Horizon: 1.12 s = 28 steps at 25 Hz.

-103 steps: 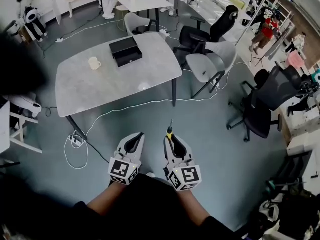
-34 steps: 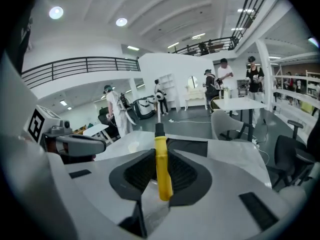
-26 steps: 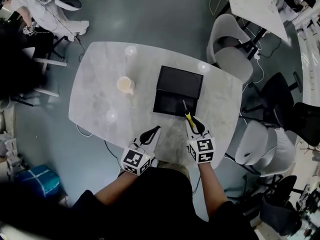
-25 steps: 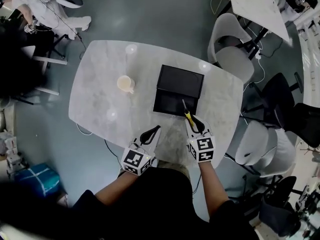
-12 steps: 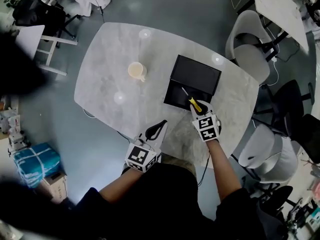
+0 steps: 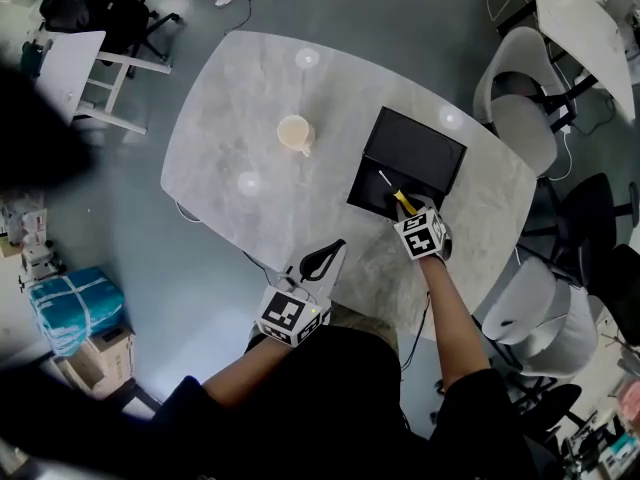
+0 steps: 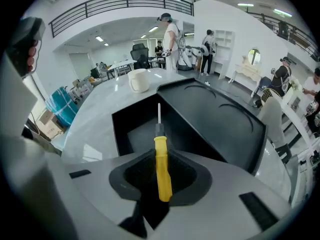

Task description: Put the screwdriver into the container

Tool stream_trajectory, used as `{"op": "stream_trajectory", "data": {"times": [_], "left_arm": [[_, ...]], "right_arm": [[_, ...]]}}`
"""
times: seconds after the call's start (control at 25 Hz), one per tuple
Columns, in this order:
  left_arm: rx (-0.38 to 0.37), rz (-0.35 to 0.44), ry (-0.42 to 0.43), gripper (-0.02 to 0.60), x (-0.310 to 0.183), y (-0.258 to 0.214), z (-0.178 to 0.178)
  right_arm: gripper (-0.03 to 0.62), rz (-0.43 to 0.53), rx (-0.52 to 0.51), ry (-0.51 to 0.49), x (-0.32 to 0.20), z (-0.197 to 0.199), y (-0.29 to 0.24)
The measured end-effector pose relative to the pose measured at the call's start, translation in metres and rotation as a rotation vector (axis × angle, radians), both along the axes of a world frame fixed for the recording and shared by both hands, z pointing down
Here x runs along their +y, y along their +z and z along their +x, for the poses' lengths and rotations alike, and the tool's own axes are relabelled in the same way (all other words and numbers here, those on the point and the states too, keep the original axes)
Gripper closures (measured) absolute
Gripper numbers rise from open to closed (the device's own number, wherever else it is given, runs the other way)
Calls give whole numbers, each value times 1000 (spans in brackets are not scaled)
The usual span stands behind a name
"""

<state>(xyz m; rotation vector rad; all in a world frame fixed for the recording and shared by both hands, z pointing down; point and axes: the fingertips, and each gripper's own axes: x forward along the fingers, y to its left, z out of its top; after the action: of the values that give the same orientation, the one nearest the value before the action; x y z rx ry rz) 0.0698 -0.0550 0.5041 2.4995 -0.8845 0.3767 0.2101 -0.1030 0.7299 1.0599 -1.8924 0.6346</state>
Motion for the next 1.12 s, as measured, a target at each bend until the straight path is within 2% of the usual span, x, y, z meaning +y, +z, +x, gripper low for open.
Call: {"op": "stream_trajectory", "data": {"times": [0.2,0.4,0.56,0.88,1.12], "left_arm": [[19,-12,-11,565,4,1,-10],[9,-27,-33,565,8,6,-19],[5,-21,-46,565,10,6,-27],[2,-17,-81,565,18,2,-49],[24,-8,-174,565,7,-3,-92]], "right_arm": [[517,-35,13,-2,-4,-7,11],[517,-64,63,-49,-3,-11,25],[517,-83,80,-47,-6,-13,34],[516,-43,97,-37,-10,-13,34],[471,14,79,38,-14,-12,13]]}}
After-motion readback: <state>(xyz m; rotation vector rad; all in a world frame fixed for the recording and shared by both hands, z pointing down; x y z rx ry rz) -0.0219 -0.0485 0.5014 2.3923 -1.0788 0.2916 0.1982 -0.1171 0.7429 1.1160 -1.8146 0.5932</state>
